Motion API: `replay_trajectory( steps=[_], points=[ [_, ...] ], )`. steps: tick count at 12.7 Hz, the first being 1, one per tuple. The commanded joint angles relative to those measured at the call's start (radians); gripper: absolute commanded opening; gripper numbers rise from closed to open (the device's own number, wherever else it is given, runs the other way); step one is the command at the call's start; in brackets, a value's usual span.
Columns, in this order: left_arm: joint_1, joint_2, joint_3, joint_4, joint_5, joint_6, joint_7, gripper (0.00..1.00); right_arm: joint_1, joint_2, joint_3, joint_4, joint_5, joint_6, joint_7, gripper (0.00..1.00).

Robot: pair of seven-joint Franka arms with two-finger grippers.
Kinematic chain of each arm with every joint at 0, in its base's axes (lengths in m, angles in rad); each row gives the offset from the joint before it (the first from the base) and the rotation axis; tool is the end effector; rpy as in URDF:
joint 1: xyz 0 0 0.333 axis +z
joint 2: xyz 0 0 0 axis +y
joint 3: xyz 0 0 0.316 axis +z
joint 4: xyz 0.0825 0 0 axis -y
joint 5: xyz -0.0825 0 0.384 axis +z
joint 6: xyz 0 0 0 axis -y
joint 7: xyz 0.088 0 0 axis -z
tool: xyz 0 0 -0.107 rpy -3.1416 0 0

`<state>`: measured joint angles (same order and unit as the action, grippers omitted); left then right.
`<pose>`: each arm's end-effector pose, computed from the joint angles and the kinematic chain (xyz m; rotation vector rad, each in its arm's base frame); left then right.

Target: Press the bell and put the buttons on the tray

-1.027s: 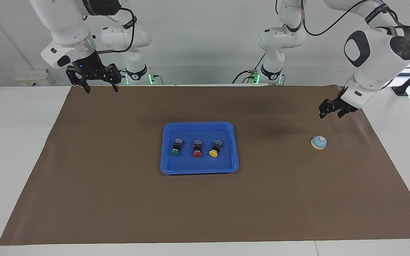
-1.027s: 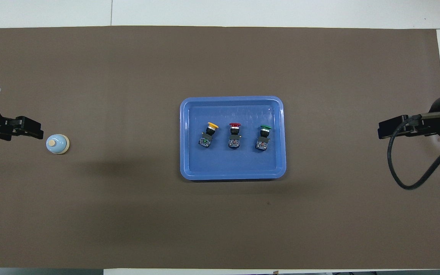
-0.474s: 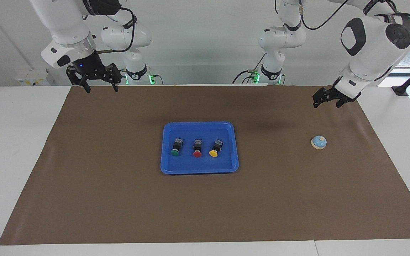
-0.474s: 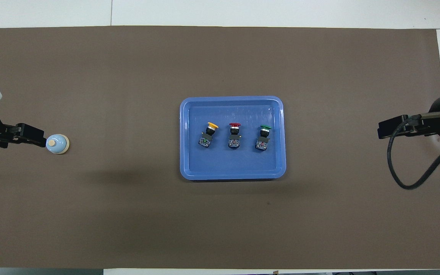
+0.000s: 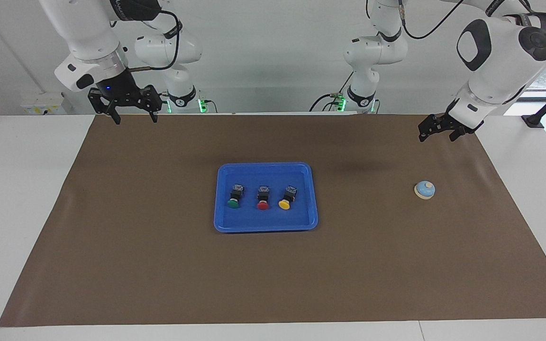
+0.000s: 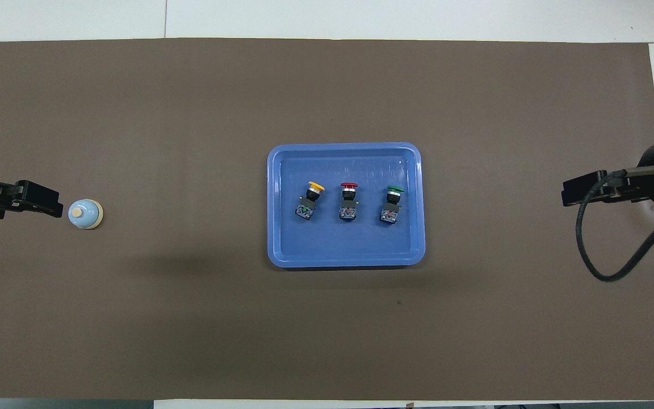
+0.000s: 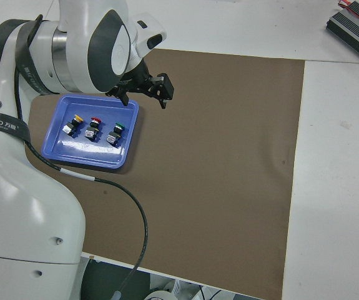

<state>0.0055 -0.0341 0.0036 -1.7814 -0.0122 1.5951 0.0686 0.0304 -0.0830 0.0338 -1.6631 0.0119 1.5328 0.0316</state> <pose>0.5349 0.0036 0.5463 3.1131 -0.0907 -0.2365 0.5224 0.0357 0.6226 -3.1335 -0.0511 0.0748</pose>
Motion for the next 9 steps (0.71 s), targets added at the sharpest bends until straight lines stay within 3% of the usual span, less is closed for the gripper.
replay_trajectory(
  steps=[1, 9],
  points=[
    [-0.013, 0.031, 0.007, 0.050, 0.011, -0.037, -0.013, 1.00, -0.017, -0.017, 0.008, -0.014, 0.005, 0.000, -0.022, 1.00],
    [-0.038, 0.037, 0.007, 0.079, 0.015, -0.032, -0.015, 1.00, -0.017, -0.017, 0.008, -0.014, 0.005, 0.000, -0.022, 1.00]
  ],
)
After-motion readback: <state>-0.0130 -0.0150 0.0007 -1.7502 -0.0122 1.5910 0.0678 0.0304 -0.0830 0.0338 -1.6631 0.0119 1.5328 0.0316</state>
